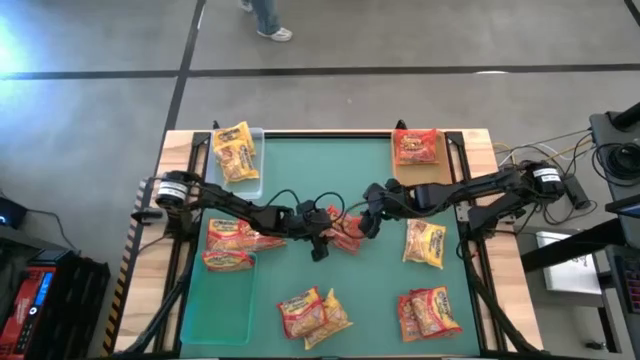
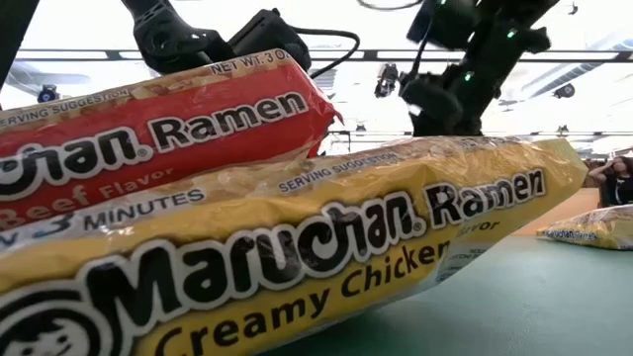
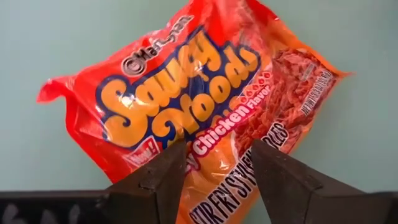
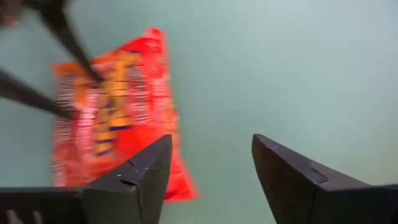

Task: Sort Maruchan noodles
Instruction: Put the orange noodle pack into the orange bin

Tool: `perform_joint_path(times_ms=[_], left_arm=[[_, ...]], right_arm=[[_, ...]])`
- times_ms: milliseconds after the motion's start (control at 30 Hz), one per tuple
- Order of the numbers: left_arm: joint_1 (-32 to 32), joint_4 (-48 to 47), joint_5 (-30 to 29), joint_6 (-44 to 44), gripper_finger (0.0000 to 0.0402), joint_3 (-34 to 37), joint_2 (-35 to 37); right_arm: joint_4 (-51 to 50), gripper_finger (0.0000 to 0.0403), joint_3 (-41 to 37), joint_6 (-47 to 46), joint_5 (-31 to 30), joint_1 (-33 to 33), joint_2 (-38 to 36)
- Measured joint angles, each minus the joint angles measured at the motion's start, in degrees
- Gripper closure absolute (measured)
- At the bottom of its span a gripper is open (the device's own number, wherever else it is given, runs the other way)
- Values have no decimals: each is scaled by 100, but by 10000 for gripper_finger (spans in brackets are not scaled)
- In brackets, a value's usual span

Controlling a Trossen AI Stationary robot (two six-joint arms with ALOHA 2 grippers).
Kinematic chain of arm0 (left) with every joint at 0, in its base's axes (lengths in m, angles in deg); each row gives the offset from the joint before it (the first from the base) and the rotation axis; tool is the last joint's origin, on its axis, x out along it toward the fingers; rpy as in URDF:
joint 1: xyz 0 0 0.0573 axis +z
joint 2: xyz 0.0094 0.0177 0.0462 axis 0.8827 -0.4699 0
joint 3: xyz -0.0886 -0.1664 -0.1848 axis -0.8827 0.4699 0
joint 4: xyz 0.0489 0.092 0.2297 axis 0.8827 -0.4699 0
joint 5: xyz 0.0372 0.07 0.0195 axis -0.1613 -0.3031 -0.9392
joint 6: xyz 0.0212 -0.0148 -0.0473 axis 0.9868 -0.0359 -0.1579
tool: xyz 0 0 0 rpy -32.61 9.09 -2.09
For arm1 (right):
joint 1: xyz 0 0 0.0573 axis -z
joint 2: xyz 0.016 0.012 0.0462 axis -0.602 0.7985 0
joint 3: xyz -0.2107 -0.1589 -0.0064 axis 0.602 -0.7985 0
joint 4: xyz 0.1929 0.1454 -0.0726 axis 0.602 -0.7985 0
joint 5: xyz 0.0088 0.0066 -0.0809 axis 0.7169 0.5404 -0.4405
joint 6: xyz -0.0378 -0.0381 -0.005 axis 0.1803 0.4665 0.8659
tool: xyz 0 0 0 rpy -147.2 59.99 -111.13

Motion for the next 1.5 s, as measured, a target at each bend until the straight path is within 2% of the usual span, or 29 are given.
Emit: perform_joint_path(times_ms=[167, 367, 633, 1033, 1167, 1500], left_arm=[[-68, 69, -136, -33, 249, 107, -4], [-83, 69, -186, -24, 256, 119, -7], [-104, 69, -220, -19, 259, 121, -7], [-130, 63, -342, -24, 259, 122, -9], [-131, 63, -405, -24, 259, 125, -9], [-156, 144, -545, -30, 259, 144, -7]], right_arm=[[246, 161, 0, 7, 810, 387, 206], [550, 152, 0, 9, 1670, 652, 285], [749, 151, -24, -34, 2042, 685, 424], [1767, 152, -101, -98, 3094, 685, 1297], [1886, 153, -98, -71, 3144, 643, 1465], [1979, 202, -99, 13, 3307, 584, 1600]])
